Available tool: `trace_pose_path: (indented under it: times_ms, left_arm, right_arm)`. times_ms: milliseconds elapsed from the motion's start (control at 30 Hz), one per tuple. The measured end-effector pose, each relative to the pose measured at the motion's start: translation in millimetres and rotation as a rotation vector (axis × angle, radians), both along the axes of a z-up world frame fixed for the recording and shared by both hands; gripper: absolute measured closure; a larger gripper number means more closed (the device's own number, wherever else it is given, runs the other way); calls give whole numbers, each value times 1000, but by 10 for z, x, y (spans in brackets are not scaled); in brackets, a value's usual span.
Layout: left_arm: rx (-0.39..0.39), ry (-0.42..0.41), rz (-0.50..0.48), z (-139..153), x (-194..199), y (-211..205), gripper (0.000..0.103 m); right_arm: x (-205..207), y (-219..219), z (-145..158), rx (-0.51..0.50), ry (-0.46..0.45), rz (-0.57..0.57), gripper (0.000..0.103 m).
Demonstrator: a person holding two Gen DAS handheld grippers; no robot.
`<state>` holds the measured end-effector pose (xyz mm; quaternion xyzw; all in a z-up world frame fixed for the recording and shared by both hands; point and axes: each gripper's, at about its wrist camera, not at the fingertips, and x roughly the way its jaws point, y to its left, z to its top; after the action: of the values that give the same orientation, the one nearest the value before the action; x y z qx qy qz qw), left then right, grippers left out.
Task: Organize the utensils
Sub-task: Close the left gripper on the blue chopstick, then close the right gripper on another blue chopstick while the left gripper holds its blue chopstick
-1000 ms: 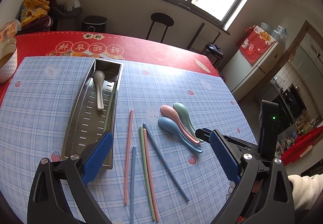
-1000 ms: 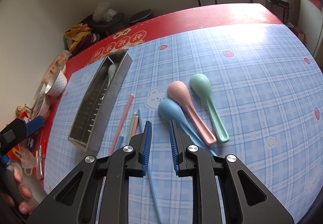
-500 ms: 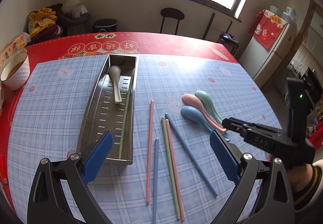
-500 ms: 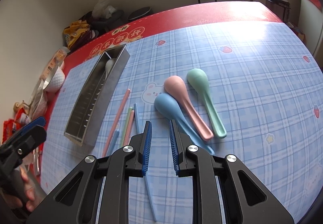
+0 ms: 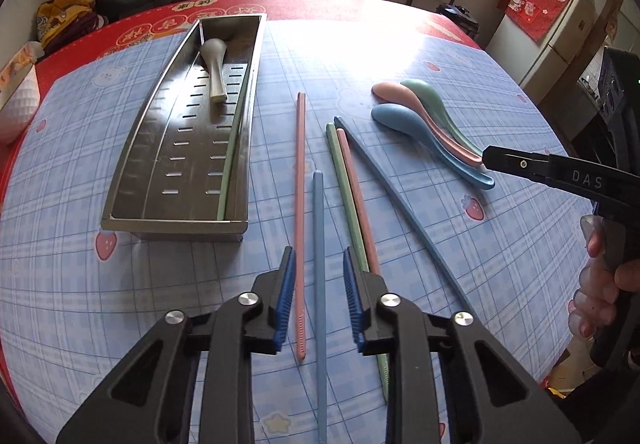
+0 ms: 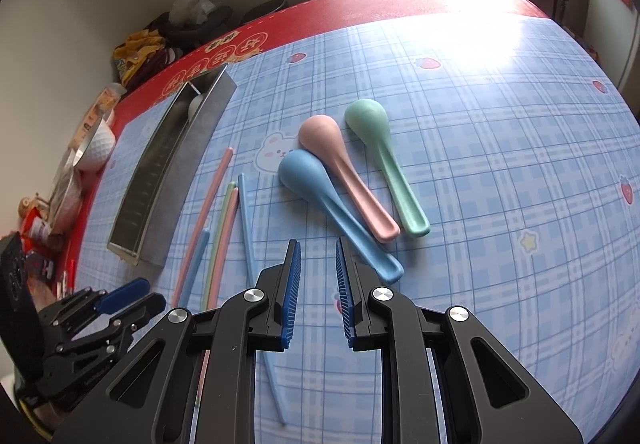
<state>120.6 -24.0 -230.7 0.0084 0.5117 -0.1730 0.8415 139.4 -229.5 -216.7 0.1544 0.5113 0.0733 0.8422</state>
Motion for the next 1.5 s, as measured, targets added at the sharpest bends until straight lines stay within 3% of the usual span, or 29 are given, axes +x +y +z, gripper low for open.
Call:
trace_pose_path:
  times_ms: [100,400,800,1133,1333,1500]
  left_arm:
    - [-23,25,-14,-50,-17,-7,88]
    - [9,81,-27,-211,-17,-106,90]
    - [70,73,-10,-266,-21,-117,95]
    - [40,85,-7,-265,-5,-68,95]
    - [-12,100,19,-269,-4,41,95]
    - [-9,95,15,-259,-26,39,95]
  right_arm:
    - [7,-22,-19,4,5,-10,84]
    - [-13,-19,-77,0,18,-3,84]
    - [-26,34,-177,-18,40,25,84]
    - [-4,64,-225,-41,52,18,84]
    - [-12,252,-210,-44,40,116,84]
    - [-20,467,-241,-44,45,194,84]
